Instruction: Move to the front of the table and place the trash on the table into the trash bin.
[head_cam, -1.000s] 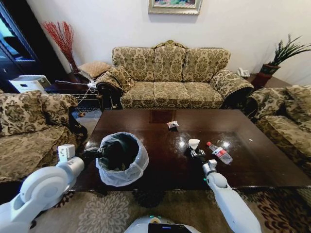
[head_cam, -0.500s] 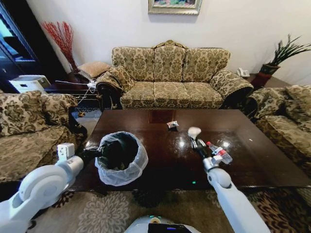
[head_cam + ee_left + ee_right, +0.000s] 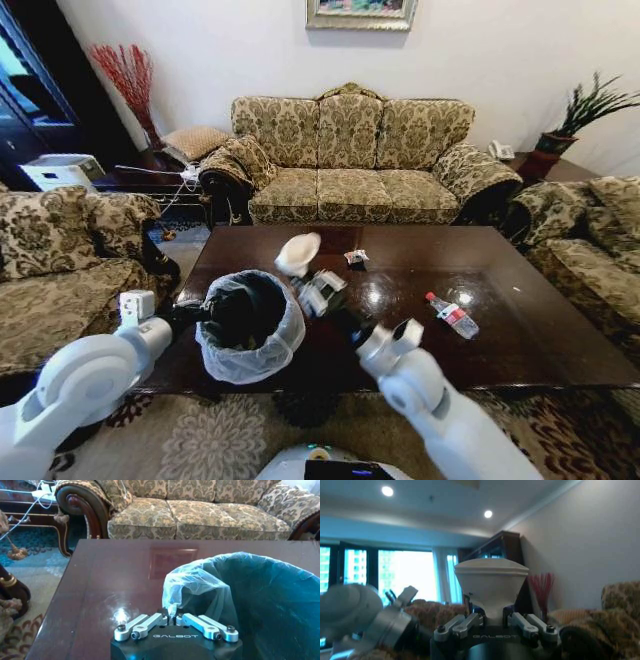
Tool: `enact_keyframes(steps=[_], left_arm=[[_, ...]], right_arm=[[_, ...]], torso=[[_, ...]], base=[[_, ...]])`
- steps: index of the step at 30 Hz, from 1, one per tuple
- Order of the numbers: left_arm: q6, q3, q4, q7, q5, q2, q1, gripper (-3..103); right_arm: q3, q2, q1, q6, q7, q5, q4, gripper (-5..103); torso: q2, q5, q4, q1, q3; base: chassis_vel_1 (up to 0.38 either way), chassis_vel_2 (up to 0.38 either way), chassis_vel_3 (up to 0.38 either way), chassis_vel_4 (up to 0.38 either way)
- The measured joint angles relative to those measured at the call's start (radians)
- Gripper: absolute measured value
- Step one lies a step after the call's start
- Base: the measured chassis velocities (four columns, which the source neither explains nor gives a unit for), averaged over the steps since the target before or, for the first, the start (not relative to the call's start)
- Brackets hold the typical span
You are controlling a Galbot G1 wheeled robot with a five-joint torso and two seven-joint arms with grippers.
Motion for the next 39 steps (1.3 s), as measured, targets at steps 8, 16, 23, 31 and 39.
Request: enact_keyframes(steps=[8,16,23,31,39], left_arm=[[0.012,-0.006,-0.059,0.0,0.007,-0.044,0.022,3],[0.013,-0.02,-0.06,0.002,0.007,-0.052,0.028,3],[0.013,-0.028,-0.064,0.004,0.007,-0.056,0.034,3],[0.015,-0.04,-0.063,0.004,0.007,-0.062,0.046,3],[0.016,-0.043,-0.063,0.004,0.007,-0.074,0.051,3]], right_arm=[[-0.054,0.018,-0.01,-0.019,-0.002,-0.09,-0.048,19],[-0.046,0.011,-0.018,-0.018,-0.002,-0.096,-0.036,47],[-0.02,0.003,-0.027,-0.009,-0.008,-0.094,-0.015,68],[-0.009,-0.003,-0.035,0.0,-0.011,-0.091,0.006,98],[0.018,-0.002,-0.044,0.028,-0.012,-0.078,0.018,100]], torso=[[0.0,0.0001,0.0,0.0,0.0],[0.0,0.0001,0.0,0.0,0.0],[0.0,0.0,0.0,0.0,0.0],[0.0,0.0001,0.0,0.0,0.0],[0.0,0.0001,0.0,0.0,0.0]], base=[[0.0,0.0,0.0,0.0],[0.0,0.0,0.0,0.0],[0.0,0.0,0.0,0.0],[0.0,0.0,0.0,0.0],[0.0,0.0,0.0,0.0]])
